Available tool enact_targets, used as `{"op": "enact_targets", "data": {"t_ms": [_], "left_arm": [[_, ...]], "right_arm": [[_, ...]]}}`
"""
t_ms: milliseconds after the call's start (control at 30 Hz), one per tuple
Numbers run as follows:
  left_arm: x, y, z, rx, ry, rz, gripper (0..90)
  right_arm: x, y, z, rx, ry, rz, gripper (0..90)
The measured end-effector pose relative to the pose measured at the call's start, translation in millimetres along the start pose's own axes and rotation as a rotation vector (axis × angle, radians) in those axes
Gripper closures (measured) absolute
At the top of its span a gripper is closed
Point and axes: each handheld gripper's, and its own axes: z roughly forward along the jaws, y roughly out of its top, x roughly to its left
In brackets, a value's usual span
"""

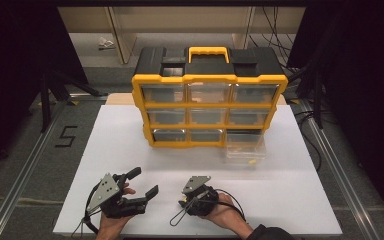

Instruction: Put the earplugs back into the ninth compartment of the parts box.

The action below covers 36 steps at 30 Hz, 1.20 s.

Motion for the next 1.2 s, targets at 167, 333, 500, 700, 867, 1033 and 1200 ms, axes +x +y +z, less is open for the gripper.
{"op": "enact_targets", "data": {"t_ms": [167,333,500,700,867,1033,1200], "left_arm": [[-0.3,0.0,0.3,0.002,-0.001,0.000,16.2],[-0.5,-0.1,0.5,0.003,-0.002,0.002,16.2],[0.3,-0.1,0.4,0.001,-0.001,-0.003,16.2],[0.1,-0.1,0.5,0.003,-0.001,0.000,16.2],[0.2,-0.1,0.5,0.001,-0.002,-0.002,16.3],[0.1,-0.1,0.4,0.001,-0.002,-0.002,16.2],[0.2,-0.1,0.6,0.003,-0.001,0.000,16.3]], "right_arm": [[-0.8,-0.5,-0.8,-0.005,0.010,0.010,70.7],[-2.7,1.5,-6.7,-0.034,0.017,0.027,71.3],[-14.5,4.0,-20.0,-0.089,-0.006,0.058,71.3],[-26.3,5.8,-33.6,-0.142,-0.023,0.085,71.3],[-33.8,6.3,-41.6,-0.170,-0.035,0.108,71.2],[-39.4,7.0,-48.6,-0.198,-0.043,0.118,71.1],[-46.4,8.2,-59.1,-0.241,-0.057,0.133,71.0]]}}
